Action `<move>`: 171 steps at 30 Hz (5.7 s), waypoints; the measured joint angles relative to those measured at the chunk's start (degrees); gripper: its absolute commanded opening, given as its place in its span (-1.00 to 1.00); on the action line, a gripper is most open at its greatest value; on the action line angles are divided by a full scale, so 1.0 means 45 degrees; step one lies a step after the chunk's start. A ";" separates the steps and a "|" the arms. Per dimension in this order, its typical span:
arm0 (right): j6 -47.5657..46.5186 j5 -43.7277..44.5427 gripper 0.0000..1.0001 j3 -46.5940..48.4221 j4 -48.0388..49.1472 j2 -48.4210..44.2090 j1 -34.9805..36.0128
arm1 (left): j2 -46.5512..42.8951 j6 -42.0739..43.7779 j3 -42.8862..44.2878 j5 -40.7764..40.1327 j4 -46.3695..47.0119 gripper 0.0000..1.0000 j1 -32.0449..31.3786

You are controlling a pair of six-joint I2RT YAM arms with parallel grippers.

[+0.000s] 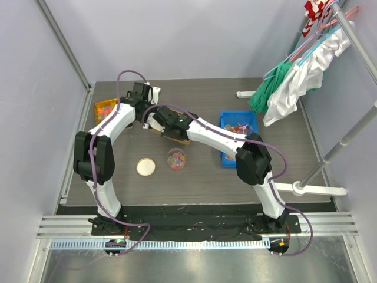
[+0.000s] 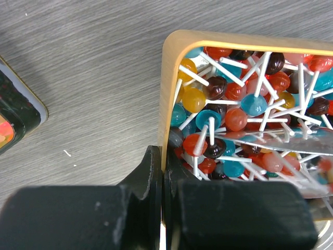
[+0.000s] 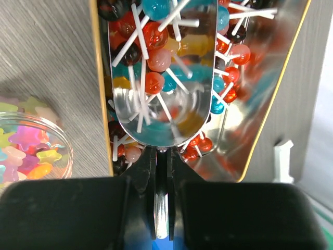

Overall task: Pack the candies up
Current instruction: Scoop the fake candies from the storage box, then place the fake candies in the packing bottle, then move the packing bottle to the center of the board.

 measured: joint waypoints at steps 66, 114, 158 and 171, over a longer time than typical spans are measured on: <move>0.1001 -0.6212 -0.98 -0.3789 0.0175 -0.5542 -0.2487 | -0.0248 -0.0335 0.0000 0.0670 0.0709 -1.00 0.0685; -0.2735 -0.2059 -0.99 -0.3351 -0.5294 -0.3764 0.0063 | -0.0151 -0.0340 0.0000 0.0175 0.0670 -1.00 0.1161; -0.3021 -0.0675 -0.98 -0.1326 -0.4095 -0.2249 0.0316 | -0.0151 -0.0350 0.0000 0.0185 0.0670 -1.00 0.1166; -0.2953 -0.2375 -0.98 -0.2681 -0.3478 -0.2633 -0.0228 | -0.0151 -0.0350 0.0000 0.0189 0.0665 -1.00 0.1171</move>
